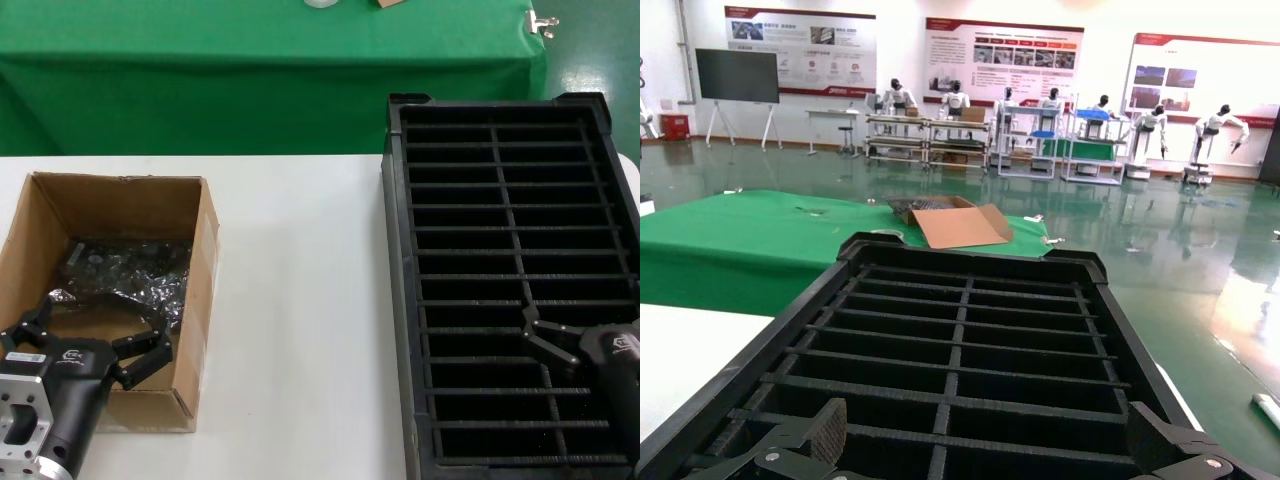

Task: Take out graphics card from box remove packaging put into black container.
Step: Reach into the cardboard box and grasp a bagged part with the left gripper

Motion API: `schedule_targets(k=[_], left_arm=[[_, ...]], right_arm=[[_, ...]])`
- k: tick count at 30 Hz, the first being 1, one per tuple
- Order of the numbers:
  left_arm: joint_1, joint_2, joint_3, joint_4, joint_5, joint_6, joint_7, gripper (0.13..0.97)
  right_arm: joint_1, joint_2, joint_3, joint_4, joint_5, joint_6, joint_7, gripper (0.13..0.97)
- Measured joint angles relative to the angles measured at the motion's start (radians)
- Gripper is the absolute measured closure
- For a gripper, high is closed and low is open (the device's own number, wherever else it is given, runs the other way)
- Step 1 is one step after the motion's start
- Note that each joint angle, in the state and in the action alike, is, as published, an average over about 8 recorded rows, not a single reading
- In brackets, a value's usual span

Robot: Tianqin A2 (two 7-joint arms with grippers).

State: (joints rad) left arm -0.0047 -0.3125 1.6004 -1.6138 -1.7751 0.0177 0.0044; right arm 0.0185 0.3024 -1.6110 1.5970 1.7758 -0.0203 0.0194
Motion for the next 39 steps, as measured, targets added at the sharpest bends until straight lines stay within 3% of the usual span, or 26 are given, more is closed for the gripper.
schedule_targets(k=[9,14,20,25,29,33,36,39], left_arm=[[0.000,0.001,-0.002,0.000,0.001,0.001,0.001,0.132],[-0.012,0.008,-0.031,0.005,0.007,0.024,0.032,0.132],[-0.085,-0.003,-0.121,0.053,0.016,0.107,0.182,0.132],[-0.189,-0.062,-0.175,0.141,0.026,0.192,0.344,0.132],[-0.272,-0.141,-0.142,0.233,0.051,0.274,0.437,0.132],[-0.358,-0.213,-0.065,0.345,0.083,0.386,0.545,0.132],[-0.427,-0.244,-0.003,0.435,0.105,0.471,0.650,0.132],[-0.499,-0.251,0.051,0.532,0.125,0.533,0.762,0.132]], right_arm=[[0.000,0.000,0.000,0.000,0.000,0.000,0.000,0.129],[0.000,0.000,0.000,0.000,0.000,0.000,0.000,0.129],[0.000,0.000,0.000,0.000,0.000,0.000,0.000,0.129],[0.000,0.000,0.000,0.000,0.000,0.000,0.000,0.129],[0.000,0.000,0.000,0.000,0.000,0.000,0.000,0.129],[0.000,0.000,0.000,0.000,0.000,0.000,0.000,0.129],[0.000,0.000,0.000,0.000,0.000,0.000,0.000,0.129],[0.000,0.000,0.000,0.000,0.000,0.000,0.000,0.129]])
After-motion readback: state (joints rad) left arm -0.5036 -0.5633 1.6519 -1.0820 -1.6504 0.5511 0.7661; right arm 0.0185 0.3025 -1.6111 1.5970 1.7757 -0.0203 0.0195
